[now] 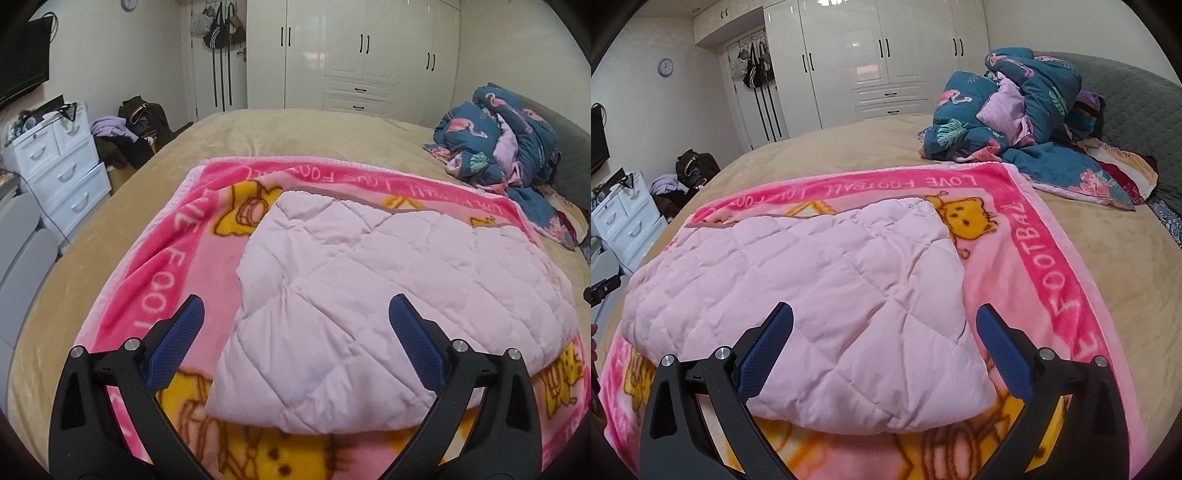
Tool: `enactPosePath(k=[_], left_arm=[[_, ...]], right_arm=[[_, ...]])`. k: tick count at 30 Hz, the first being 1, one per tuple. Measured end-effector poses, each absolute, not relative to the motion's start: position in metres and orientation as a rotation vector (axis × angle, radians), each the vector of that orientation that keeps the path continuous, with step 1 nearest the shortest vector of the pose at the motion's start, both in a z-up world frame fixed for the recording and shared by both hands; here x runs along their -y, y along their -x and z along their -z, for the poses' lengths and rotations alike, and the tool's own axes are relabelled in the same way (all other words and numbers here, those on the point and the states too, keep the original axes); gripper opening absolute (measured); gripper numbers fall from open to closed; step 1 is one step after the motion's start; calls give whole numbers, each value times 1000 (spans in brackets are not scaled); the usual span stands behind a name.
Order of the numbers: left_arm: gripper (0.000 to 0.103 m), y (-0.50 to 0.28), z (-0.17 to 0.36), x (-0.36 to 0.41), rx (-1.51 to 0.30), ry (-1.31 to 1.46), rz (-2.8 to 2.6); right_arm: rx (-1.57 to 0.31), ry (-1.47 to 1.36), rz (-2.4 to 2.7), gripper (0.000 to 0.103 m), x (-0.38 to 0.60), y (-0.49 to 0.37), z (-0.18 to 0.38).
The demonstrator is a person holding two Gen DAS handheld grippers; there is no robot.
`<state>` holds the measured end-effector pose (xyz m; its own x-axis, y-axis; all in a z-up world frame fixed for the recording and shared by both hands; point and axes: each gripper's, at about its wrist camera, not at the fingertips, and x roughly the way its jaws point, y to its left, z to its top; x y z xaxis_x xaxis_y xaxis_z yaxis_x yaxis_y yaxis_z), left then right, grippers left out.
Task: Fold large clothes
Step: 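Move both grippers to the folded edge of the jacket and slide under it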
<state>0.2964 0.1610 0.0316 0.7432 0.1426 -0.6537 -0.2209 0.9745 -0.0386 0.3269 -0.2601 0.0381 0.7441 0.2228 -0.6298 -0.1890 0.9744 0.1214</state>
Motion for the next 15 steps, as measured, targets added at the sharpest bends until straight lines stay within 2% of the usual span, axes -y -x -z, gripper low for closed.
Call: enactPosePath(k=[15], left_arm=[[94, -238, -54, -145, -663, 146, -147]], right_arm=[[-617, -103, -277, 99, 271, -257, -77]])
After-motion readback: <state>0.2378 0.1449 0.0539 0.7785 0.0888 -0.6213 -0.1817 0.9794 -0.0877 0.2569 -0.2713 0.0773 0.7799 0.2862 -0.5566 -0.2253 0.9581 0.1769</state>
